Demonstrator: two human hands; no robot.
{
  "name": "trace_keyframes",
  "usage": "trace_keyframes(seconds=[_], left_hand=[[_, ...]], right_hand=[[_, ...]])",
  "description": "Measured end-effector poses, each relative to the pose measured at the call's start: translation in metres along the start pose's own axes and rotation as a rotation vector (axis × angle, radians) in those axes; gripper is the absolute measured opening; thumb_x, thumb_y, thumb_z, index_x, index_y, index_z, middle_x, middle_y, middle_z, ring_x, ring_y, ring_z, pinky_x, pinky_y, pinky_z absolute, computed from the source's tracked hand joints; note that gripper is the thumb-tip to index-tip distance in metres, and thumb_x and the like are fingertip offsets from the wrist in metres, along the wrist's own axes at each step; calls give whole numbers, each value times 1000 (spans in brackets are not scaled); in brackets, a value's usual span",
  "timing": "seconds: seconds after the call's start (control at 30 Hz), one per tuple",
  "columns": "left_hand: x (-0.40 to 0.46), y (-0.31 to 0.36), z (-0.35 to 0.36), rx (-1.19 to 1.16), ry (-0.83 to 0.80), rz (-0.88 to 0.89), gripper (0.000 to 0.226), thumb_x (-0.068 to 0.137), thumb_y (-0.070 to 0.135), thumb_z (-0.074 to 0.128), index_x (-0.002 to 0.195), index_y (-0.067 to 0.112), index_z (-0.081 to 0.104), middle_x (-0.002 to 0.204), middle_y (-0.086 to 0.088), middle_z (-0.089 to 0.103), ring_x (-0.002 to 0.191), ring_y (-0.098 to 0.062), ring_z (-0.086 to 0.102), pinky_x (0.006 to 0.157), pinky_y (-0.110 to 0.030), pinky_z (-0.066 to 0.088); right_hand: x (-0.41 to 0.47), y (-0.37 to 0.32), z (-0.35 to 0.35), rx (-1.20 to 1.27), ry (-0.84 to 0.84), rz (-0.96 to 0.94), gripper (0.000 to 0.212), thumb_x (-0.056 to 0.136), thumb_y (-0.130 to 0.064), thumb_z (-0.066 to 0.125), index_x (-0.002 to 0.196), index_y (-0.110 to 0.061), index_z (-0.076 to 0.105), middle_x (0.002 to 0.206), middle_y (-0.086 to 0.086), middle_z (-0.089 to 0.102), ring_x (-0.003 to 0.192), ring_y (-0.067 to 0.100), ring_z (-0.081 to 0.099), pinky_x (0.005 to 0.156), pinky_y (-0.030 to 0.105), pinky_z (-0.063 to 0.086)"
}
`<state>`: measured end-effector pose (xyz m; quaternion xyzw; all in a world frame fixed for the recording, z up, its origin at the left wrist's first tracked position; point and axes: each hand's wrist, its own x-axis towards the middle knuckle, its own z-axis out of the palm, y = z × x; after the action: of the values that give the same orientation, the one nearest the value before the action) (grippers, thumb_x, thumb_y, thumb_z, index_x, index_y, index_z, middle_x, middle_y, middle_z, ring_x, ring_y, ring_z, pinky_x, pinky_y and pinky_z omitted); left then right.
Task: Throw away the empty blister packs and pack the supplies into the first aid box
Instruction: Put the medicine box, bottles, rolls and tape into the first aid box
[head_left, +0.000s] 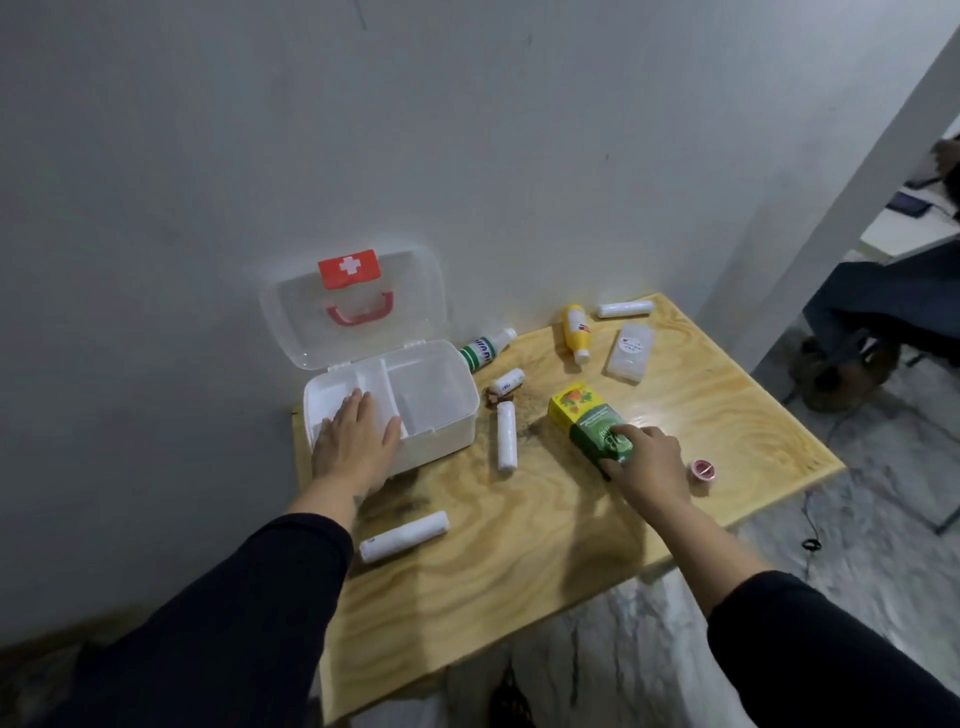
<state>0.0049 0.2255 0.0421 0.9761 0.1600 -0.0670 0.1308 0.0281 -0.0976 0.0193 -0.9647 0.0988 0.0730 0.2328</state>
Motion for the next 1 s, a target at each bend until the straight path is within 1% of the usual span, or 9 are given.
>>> trace_keyframes(seconds=[0.13, 0.23, 0.33, 0.43, 0.53, 0.6, 0.7, 0.87, 1.0], left_hand=[[-1, -4, 6, 2, 29, -4, 63, 101, 45, 21, 154, 11, 13, 163, -4, 10, 150, -21, 10, 122, -40, 9], [0, -4, 10, 23, 42, -9, 64, 101, 45, 19, 154, 11, 11, 164, -4, 9, 150, -21, 9, 123, -41, 7], [-1, -5, 13, 69, 48, -14, 64, 100, 47, 17, 154, 12, 11, 163, -4, 10, 150, -20, 10, 122, -43, 4], [1, -5, 13, 68, 50, -5, 64, 99, 47, 20, 152, 11, 18, 162, -7, 18, 149, -23, 17, 122, -45, 9], [2, -7, 13, 69, 40, 8, 65, 99, 48, 19, 152, 10, 16, 162, -7, 18, 149, -23, 16, 122, -45, 8], [2, -8, 13, 63, 36, -7, 68, 99, 50, 17, 153, 11, 13, 163, -6, 14, 150, -21, 13, 122, -43, 6], [1, -5, 11, 51, 47, 3, 68, 98, 51, 18, 153, 11, 15, 162, -5, 16, 149, -21, 14, 122, -42, 6], [-1, -6, 13, 44, 43, 6, 69, 99, 51, 16, 154, 11, 9, 163, -4, 11, 151, -18, 6, 122, -37, 0], [1, -6, 14, 53, 47, 8, 68, 99, 51, 14, 154, 12, 8, 163, -3, 10, 151, -17, 5, 122, -37, -2]], right_hand=[[1, -8, -13, 84, 49, -84, 49, 78, -20, 72, 126, -17, 62, 126, 13, 59, 118, 32, 50, 94, 40, 47], [4, -34, -31, 146, 64, -259, 50, 77, -17, 75, 125, -12, 63, 125, 12, 59, 114, 31, 55, 95, 43, 50], [7, -72, -43, 165, 42, -445, 51, 77, -19, 76, 125, -10, 63, 127, 10, 58, 111, 27, 59, 95, 41, 51], [13, -113, -46, 38, 13, -596, 51, 78, -23, 75, 127, -14, 62, 130, 7, 56, 114, 25, 57, 96, 35, 49], [20, -151, -41, -161, -30, -682, 50, 80, -30, 70, 128, -18, 61, 132, 7, 53, 115, 30, 52, 95, 37, 47], [23, -174, -33, -287, -72, -737, 44, 82, -26, 66, 124, -15, 62, 128, 9, 53, 112, 31, 50, 91, 38, 49], [26, -196, -21, -365, -97, -736, 38, 82, -15, 64, 120, -12, 64, 121, 12, 52, 110, 29, 50, 89, 39, 52], [29, -221, 12, -344, -219, -735, 40, 81, -7, 64, 121, -8, 62, 124, 14, 52, 108, 33, 58, 95, 38, 50], [35, -230, 41, -296, -270, -701, 46, 82, -4, 64, 127, -8, 57, 128, 12, 56, 118, 27, 53, 105, 34, 43]])
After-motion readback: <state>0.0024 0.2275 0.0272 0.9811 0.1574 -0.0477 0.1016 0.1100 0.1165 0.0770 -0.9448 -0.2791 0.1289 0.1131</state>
